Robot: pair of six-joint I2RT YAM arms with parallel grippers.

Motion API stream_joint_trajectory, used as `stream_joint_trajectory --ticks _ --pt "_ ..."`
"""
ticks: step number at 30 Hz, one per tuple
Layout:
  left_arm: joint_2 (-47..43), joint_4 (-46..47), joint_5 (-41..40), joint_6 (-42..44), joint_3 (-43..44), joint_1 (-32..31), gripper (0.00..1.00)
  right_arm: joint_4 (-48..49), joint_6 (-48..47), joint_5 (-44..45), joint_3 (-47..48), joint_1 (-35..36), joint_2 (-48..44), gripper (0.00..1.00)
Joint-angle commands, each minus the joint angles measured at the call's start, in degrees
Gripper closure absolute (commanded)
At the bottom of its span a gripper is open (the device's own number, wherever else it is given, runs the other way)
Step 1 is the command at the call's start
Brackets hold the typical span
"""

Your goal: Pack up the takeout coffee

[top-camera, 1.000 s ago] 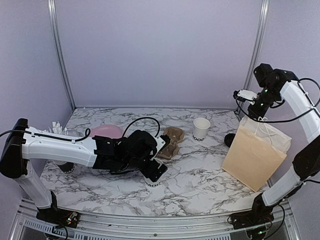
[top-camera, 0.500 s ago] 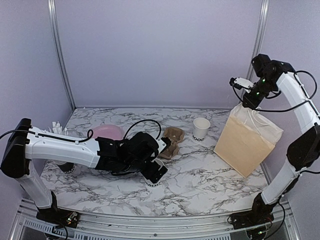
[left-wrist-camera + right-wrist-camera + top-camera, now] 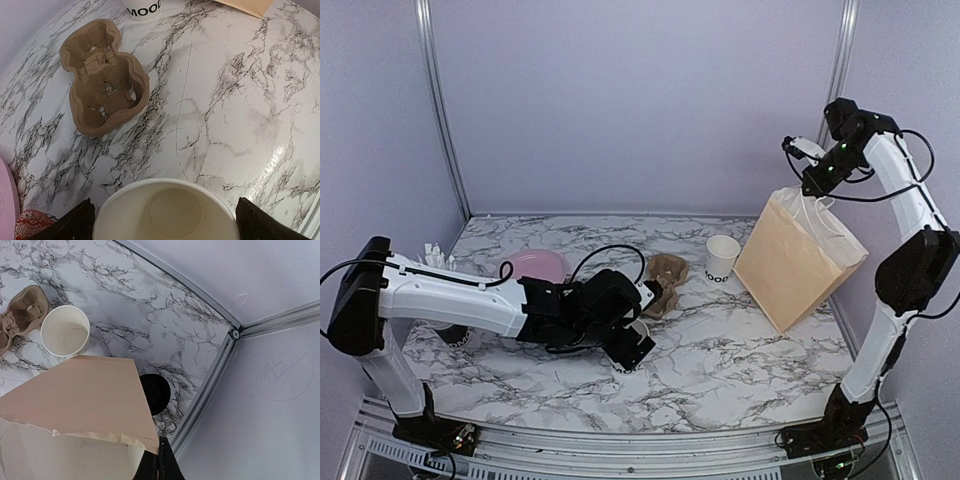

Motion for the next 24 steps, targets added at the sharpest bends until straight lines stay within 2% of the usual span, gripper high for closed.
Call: stream_joint_trajectory --ticks 1,14,24 --pt "1.7 -2.6 -0.6 0.6 2.4 -0.6 0.01 1.0 2.6 -2.9 5.3 -3.3 5.1 1.00" --pt "6.2 -6.8 -1.4 1.3 7.7 -0.7 0.01 5.1 7.0 -6.4 17.2 -5.3 16.1 1.00" --pt "9.4 -9.1 -1.2 1.2 11.8 -0.7 0.01 12.2 10.6 -12.4 17.2 -4.9 17.6 1.00"
